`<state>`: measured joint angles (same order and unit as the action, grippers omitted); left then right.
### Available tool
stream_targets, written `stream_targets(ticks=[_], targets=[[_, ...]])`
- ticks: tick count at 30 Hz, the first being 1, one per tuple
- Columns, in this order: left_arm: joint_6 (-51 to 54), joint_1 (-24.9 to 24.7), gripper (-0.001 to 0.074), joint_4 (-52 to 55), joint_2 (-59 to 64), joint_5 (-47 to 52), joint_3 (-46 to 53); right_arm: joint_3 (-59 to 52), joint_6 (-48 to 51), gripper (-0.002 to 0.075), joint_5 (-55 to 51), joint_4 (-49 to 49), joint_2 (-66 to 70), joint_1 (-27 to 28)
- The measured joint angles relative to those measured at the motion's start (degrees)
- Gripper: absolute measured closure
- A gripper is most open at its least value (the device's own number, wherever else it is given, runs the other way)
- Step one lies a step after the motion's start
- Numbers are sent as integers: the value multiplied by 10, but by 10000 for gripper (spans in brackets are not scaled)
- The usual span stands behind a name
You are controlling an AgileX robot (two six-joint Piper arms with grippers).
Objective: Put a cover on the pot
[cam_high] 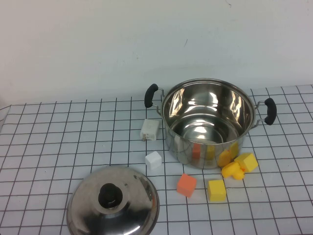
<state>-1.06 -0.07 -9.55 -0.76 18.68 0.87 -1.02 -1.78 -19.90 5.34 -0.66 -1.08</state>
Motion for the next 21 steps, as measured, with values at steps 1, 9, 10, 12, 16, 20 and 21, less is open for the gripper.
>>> stream_targets(ticks=[1, 9, 10, 12, 16, 20, 21], targets=[[0, 0, 737, 0, 0, 0, 0, 0, 0, 717, 0, 0, 0, 0], [-9, 0, 737, -11, 0, 1, 0, 0, 0, 717, 0, 0, 0, 0], [-10, 0, 738, -13, 0, 1, 0, 0, 0, 717, 0, 0, 0, 0], [-11, 0, 738, -17, 0, 2, 0, 0, 0, 717, 0, 0, 0, 0], [-13, 0, 738, -21, 0, 2, 0, 0, 0, 717, 0, 0, 0, 0], [-14, 0, 737, -21, 0, 2, 0, 0, 0, 717, 0, 0, 0, 0], [-14, 0, 737, -21, 0, 2, 0, 0, 0, 717, 0, 0, 0, 0]])
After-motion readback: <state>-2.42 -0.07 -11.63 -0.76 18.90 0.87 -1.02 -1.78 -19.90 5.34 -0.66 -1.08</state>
